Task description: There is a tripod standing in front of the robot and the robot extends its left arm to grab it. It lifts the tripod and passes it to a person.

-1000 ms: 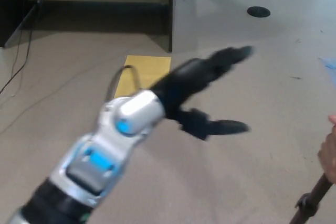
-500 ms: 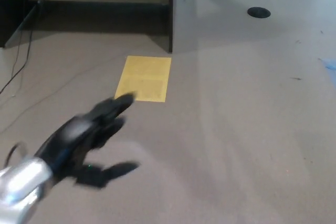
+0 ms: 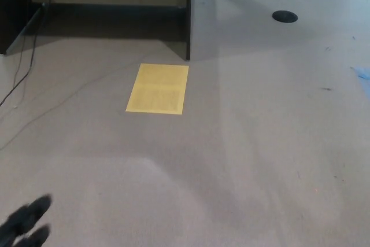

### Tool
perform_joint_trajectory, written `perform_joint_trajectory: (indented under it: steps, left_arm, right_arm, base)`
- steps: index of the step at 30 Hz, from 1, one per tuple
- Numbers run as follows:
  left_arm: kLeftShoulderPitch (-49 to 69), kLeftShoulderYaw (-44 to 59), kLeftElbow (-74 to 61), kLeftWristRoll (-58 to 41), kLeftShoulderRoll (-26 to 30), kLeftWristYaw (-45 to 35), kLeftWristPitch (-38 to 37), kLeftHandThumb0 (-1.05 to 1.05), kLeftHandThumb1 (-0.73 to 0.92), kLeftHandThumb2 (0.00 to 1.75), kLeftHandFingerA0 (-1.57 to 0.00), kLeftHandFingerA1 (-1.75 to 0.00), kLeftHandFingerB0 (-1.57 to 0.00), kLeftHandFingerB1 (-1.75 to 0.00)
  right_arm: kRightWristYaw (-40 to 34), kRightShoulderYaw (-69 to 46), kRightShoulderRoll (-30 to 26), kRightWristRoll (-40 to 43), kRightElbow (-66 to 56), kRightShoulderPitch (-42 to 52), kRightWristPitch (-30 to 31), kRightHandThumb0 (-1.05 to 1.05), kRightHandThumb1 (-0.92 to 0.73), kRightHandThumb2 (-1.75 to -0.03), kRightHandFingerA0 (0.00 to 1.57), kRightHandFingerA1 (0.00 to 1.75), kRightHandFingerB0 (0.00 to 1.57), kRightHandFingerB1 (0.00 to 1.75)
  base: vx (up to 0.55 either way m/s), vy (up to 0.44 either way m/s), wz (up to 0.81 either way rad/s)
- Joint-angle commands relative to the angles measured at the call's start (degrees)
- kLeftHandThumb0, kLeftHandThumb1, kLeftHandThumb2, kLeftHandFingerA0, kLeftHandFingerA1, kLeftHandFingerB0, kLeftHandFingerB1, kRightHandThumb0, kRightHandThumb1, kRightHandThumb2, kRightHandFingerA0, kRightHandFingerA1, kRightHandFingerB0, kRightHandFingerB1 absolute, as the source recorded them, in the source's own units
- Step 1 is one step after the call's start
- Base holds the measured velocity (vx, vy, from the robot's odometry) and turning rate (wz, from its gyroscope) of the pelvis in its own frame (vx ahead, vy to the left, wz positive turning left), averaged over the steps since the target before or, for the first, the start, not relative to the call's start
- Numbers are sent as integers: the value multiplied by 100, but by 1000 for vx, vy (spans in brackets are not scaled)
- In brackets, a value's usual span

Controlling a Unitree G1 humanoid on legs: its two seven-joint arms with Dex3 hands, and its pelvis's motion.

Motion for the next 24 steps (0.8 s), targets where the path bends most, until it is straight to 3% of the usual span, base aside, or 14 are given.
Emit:
perform_joint_trajectory:
  steps: [1,6,7,11,12,13,15,16,18,19,20,22,23,24]
  left_arm:
    - [247,432,1843,138,261,160,-1971,-28,25,63,0,-14,0,-22]
    - [134,458,2624,123,277,172,-2284,-24,24,63,0,-19,0,-25]
    - [115,439,2719,160,287,223,-2324,-20,41,53,0,-15,-2,-24]
    - [-19,462,3207,102,276,239,-2381,-20,34,65,0,-17,-2,-27]
    - [-64,430,3396,147,289,280,-2371,-21,40,52,0,-22,-6,-25]
    - [-87,426,3507,170,301,331,-2415,-24,34,64,-2,-20,-3,-28]
    - [-129,437,3644,152,289,337,-2472,-18,39,52,-1,-25,-7,-27]
    - [-150,426,3711,162,295,345,-2496,-20,35,62,-4,-20,-4,-28]
    - [-204,354,3851,244,317,408,-2548,-22,35,62,-5,-19,-3,-26]
    - [-215,334,3929,271,332,428,-2583,-20,40,53,-2,-25,-4,-25]
    - [-229,296,4010,318,357,459,-2627,-24,25,67,0,-30,0,-32]
    - [-248,216,4116,406,404,535,-2719,-24,25,68,0,-31,0,-31]
    - [-245,174,4182,444,406,562,-2816,-24,41,52,-3,-26,-3,-25]
    - [-248,133,4223,481,416,625,-2868,-26,37,60,-6,-24,-6,-23]
  right_arm:
    - [9,-33,-53,75,72,110,-8,-71,-77,-63,47,36,36,33]
    - [-10,-26,-43,70,62,159,-2,-72,-77,-64,47,36,35,33]
    - [15,-42,-34,97,61,157,12,-72,-77,-63,46,36,35,33]
    - [93,-68,-27,142,94,138,6,-71,-76,-64,46,36,35,32]
    - [60,-53,-34,115,121,125,-5,-72,-76,-64,46,36,35,33]
    - [40,-33,-30,89,135,85,20,-73,-76,-64,46,36,35,32]
    - [7,-22,-36,71,129,99,-22,-72,-76,-64,47,36,36,33]
    - [-7,-15,-39,58,133,98,-23,-72,-77,-64,47,36,35,33]
    - [24,-32,-50,81,145,96,9,-73,-77,-64,47,36,35,32]
    - [64,-46,-44,108,146,100,22,-73,-76,-64,47,36,35,32]
    - [70,-48,-44,110,151,103,19,-72,-76,-64,47,36,35,32]
    - [34,-41,-44,95,150,108,0,-71,-76,-63,47,36,35,33]
    - [42,-45,-55,100,135,136,-1,-71,-76,-63,46,36,35,33]
    - [32,-35,-63,86,116,148,-13,-71,-77,-64,46,36,36,32]
  base:
    - [0,0,0]
    - [0,0,0]
    - [0,0,0]
    - [0,0,0]
    - [0,0,0]
    - [0,0,0]
    - [0,0,0]
    - [0,0,0]
    - [0,0,0]
    - [0,0,0]
    - [0,0,0]
    - [0,0,0]
    - [0,0,0]
    - [0,0,0]
